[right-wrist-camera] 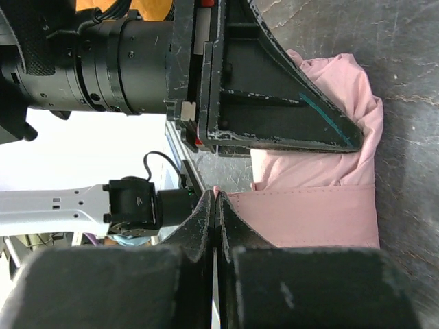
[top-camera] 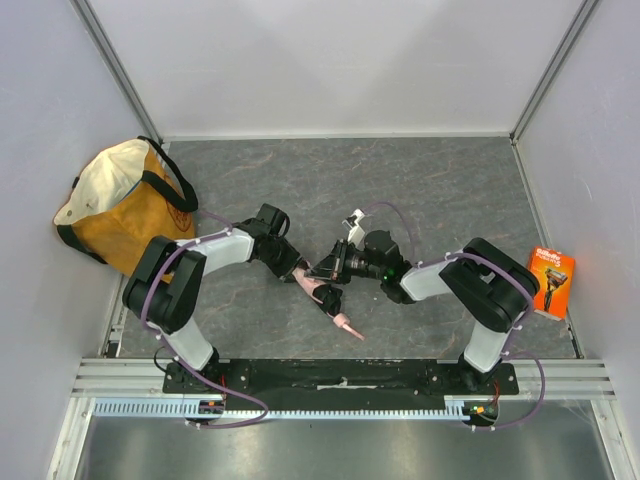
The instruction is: Put away the umbrella
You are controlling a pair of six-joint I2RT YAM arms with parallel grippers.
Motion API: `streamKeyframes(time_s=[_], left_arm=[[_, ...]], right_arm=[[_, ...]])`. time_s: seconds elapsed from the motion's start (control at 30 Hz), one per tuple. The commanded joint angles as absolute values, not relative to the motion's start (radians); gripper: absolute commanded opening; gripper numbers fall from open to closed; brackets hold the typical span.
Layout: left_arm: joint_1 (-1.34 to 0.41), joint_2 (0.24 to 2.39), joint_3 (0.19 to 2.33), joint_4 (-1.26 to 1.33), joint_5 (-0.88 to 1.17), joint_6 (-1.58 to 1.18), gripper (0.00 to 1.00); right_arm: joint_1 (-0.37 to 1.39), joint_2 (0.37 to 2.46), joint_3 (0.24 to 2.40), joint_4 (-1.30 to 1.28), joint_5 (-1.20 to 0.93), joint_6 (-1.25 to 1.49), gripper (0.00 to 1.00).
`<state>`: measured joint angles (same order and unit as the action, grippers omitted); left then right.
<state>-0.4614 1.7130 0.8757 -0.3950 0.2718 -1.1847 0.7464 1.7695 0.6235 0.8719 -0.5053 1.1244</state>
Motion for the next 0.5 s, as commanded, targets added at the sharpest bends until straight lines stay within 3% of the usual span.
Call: streamKeyframes(time_s=[0.0,0.2,0.47], left_arm=[[-0.477,1.874,0.782,-0.641,0.083,-1.184,0.02],[-0.476,1.870,0.787,-0.646,0.081,-1.183,0.02],[-0.477,1.875,0.792,-0.649,0.086,-1.173,0.02]], right_arm=[[0.811,1.775,0.712,1.029,-0.552,1.134,0.00],[0.857,1.816,0.735,0.974,-0.497,1.049,0.00],[0.960,1.821,0.810,0.714,-0.321,0.749,0.00]])
